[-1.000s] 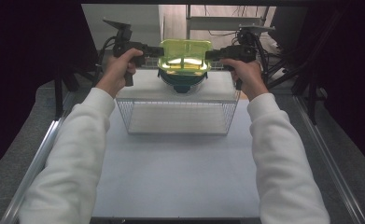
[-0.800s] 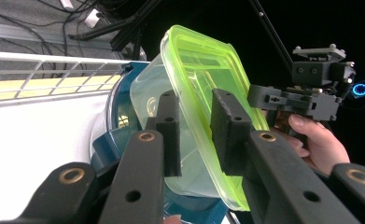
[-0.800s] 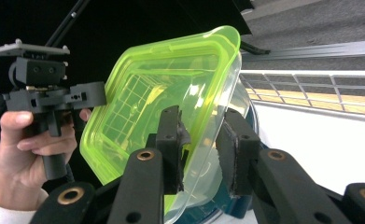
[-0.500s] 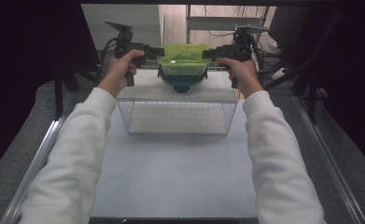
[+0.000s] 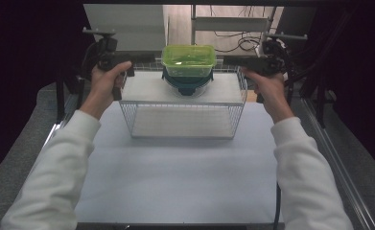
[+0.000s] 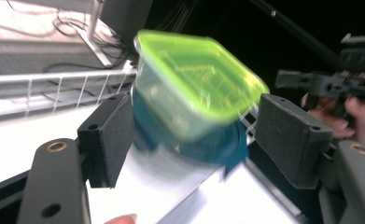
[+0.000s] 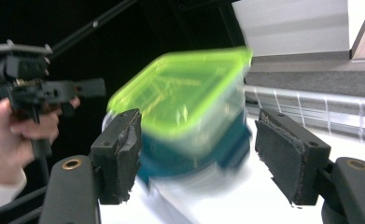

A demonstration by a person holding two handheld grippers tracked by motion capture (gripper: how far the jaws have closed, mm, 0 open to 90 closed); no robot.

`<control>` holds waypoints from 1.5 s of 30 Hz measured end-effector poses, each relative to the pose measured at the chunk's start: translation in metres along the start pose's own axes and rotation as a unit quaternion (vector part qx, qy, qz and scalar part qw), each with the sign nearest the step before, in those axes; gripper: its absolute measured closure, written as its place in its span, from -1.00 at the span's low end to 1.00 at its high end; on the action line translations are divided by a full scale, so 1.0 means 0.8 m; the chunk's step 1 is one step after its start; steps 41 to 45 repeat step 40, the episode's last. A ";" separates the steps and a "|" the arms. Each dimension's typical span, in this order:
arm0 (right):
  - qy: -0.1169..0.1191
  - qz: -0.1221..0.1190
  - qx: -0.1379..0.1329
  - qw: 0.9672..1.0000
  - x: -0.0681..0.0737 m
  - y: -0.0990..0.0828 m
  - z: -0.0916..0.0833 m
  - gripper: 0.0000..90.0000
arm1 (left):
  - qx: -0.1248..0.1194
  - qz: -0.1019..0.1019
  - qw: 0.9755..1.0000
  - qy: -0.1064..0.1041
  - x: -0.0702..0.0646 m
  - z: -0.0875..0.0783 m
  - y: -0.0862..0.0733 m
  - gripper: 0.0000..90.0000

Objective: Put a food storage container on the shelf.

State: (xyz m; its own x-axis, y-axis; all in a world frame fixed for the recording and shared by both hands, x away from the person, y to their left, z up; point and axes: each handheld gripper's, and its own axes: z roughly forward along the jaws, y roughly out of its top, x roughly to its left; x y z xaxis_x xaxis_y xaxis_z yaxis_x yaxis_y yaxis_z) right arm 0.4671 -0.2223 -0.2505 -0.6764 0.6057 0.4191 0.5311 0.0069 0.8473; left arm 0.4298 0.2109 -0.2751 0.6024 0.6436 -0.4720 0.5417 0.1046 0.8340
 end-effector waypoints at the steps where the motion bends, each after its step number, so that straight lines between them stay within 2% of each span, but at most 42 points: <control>1: -0.001 -0.010 -0.001 1.000 0.002 -0.009 -0.008 -0.31 | -0.002 0.008 1.000 0.006 -0.004 -0.007 -0.011 -0.38; 3: -0.004 -0.029 0.004 1.000 0.005 -0.031 -0.025 -0.33 | 0.001 0.023 1.000 0.005 -0.011 -0.021 -0.034 -0.38; 6: -0.019 -0.059 0.005 0.998 0.010 -0.068 -0.048 -0.35 | 0.012 0.043 0.999 0.016 -0.020 -0.037 -0.075 -0.38; 9: -0.022 -0.075 0.010 0.997 0.010 -0.107 -0.066 -0.35 | 0.027 0.057 0.998 0.023 -0.024 -0.049 -0.118 -0.39; 10: -0.022 -0.075 0.010 0.997 0.010 -0.107 -0.066 -0.35 | 0.027 0.057 0.998 0.023 -0.024 -0.049 -0.118 -0.39; 11: -0.019 -0.079 0.013 0.997 0.009 -0.132 -0.074 -0.36 | 0.029 0.057 0.998 0.023 -0.025 -0.051 -0.132 -0.39; 12: -0.018 -0.079 0.018 0.997 0.008 -0.144 -0.077 -0.36 | 0.038 0.059 0.997 0.030 -0.025 -0.056 -0.159 -0.39; 16: -0.019 -0.075 0.030 0.997 0.004 -0.185 -0.087 -0.37 | 0.058 0.057 0.996 0.036 -0.020 -0.059 -0.207 -0.39; 19: -0.028 -0.077 0.046 0.996 0.001 -0.209 -0.092 -0.38 | 0.074 0.052 0.995 0.048 -0.013 -0.058 -0.233 -0.39; 20: -0.029 -0.075 0.050 0.995 0.000 -0.215 -0.094 -0.38 | 0.074 0.052 0.995 0.048 -0.013 -0.058 -0.233 -0.39; 21: -0.032 -0.075 0.055 0.995 0.000 -0.222 -0.095 -0.38 | 0.082 0.049 0.994 0.053 -0.010 -0.055 -0.247 -0.39; 22: -0.032 -0.075 0.055 0.995 0.000 -0.222 -0.095 -0.38 | 0.082 0.049 0.994 0.053 -0.010 -0.055 -0.247 -0.39; 23: -0.037 -0.076 0.068 0.994 -0.003 -0.237 -0.097 -0.38 | 0.094 0.047 0.993 0.052 -0.007 -0.052 -0.260 -0.40; 26: -0.038 -0.073 0.076 0.994 -0.004 -0.249 -0.097 -0.38 | 0.102 0.042 0.993 0.048 -0.005 -0.048 -0.271 -0.40; 28: -0.034 -0.064 0.085 0.994 -0.007 -0.260 -0.096 -0.39 | 0.113 0.047 0.991 0.047 -0.004 -0.043 -0.279 -0.41; 38: -0.039 -0.064 0.062 0.995 -0.008 -0.258 -0.108 -0.43 | 0.111 0.043 0.992 0.044 -0.003 -0.039 -0.280 -0.42; 45: -0.040 -0.063 0.062 0.995 -0.008 -0.258 -0.109 -0.44 | 0.112 0.043 0.992 0.045 -0.003 -0.038 -0.280 -0.42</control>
